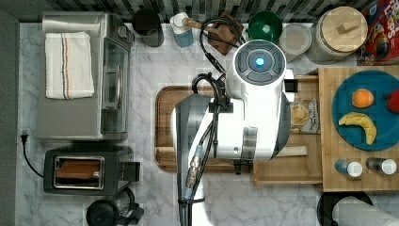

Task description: Close the drawer.

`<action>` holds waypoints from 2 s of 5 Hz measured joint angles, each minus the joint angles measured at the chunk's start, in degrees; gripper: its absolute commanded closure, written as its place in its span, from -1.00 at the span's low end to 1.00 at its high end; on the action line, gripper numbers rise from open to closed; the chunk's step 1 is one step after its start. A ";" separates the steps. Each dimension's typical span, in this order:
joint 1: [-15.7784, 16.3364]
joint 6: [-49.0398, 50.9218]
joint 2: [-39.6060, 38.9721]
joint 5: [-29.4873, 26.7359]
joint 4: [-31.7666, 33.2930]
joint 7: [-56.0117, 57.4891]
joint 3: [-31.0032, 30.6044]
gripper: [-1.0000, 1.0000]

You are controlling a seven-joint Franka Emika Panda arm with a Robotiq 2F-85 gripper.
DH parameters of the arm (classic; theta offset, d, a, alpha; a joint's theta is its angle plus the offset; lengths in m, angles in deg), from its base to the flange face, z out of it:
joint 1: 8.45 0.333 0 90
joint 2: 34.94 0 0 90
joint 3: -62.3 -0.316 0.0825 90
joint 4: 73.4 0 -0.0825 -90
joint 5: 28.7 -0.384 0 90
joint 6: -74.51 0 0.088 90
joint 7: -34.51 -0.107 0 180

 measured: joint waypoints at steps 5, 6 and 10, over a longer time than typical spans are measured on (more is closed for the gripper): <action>-1.56 -3.36 -0.09 -6.33 3.47 9.84 0.50 -1.00; -1.46 -0.50 -0.63 -6.65 3.30 13.47 -0.92 -1.00; 0.50 -4.53 -0.79 -10.21 10.63 30.71 -6.72 1.00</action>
